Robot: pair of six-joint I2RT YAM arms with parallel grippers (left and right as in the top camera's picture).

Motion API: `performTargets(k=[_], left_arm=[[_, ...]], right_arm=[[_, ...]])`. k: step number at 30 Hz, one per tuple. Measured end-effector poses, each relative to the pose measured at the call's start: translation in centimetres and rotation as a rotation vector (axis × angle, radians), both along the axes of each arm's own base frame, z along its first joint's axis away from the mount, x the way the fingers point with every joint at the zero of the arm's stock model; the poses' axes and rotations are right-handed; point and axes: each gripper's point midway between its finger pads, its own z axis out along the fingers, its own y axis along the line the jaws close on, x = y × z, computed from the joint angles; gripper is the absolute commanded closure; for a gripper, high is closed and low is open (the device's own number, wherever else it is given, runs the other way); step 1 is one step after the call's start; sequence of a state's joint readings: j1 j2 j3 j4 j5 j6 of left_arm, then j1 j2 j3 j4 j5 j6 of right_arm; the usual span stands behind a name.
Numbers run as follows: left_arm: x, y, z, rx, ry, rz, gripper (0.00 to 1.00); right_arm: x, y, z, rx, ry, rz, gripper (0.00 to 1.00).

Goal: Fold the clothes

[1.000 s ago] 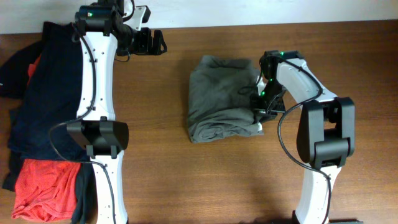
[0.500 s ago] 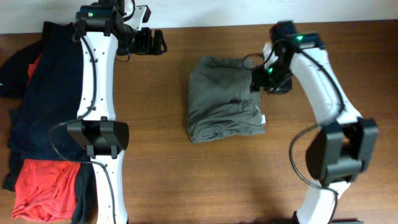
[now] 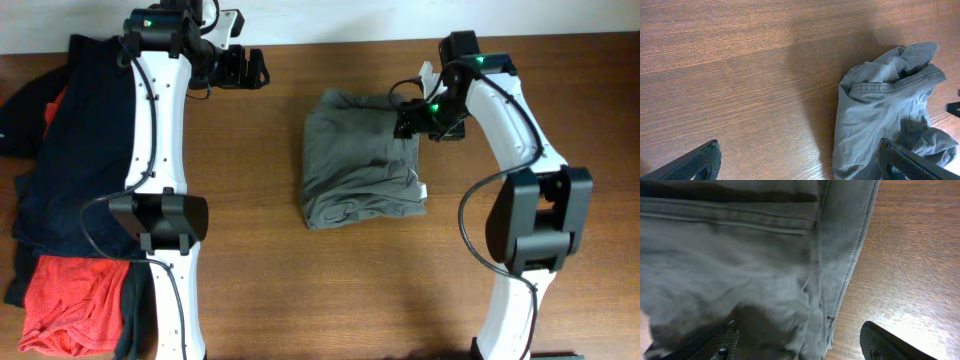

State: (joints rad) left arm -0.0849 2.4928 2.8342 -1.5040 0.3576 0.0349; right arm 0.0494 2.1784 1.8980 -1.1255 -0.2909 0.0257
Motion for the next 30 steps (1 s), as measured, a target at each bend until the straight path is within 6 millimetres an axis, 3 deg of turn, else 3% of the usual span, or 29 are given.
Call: performTargets(k=[6,10,15,18,19,21,25,30], left_arm=[[0.0,0.0,0.0,0.0,0.0,0.0,0.01],[0.0,0.0,0.0,0.0,0.0,0.0,0.01],[0.0,0.0,0.0,0.0,0.0,0.0,0.01],[0.0,-0.1,0.0,0.0,-0.001,-0.001,0.01],[0.0,-0.1,0.0,0.0,0.0,-0.001,0.01],[0.0,-0.1,0.0,0.0,-0.001,-0.001,0.01],[0.0,-0.1,0.0,0.0,-0.001,-0.001,0.01],[0.0,-0.1,0.0,0.0,-0.001,-0.001,0.01]], right_arm=[[-0.1,-0.3,-4.4,0.086,0.097,-0.017,0.18],[-0.2,0.5,-6.3,0.14,0.13,-0.009,0.32],[0.0,1.4,-7.0,0.204,0.128,0.002,0.42],[0.0,1.8,-7.2,0.235,0.124,0.001,0.7],[-0.1,1.9,-7.4,0.24,0.124,0.001,0.88],[-0.4,2.0,-7.8,0.253,0.134,0.004,0.96],[0.1,2.1,-7.7,0.276,0.116,-0.007,0.96],[2.6,1.8,-7.3,0.3,0.032,-0.065,0.96]])
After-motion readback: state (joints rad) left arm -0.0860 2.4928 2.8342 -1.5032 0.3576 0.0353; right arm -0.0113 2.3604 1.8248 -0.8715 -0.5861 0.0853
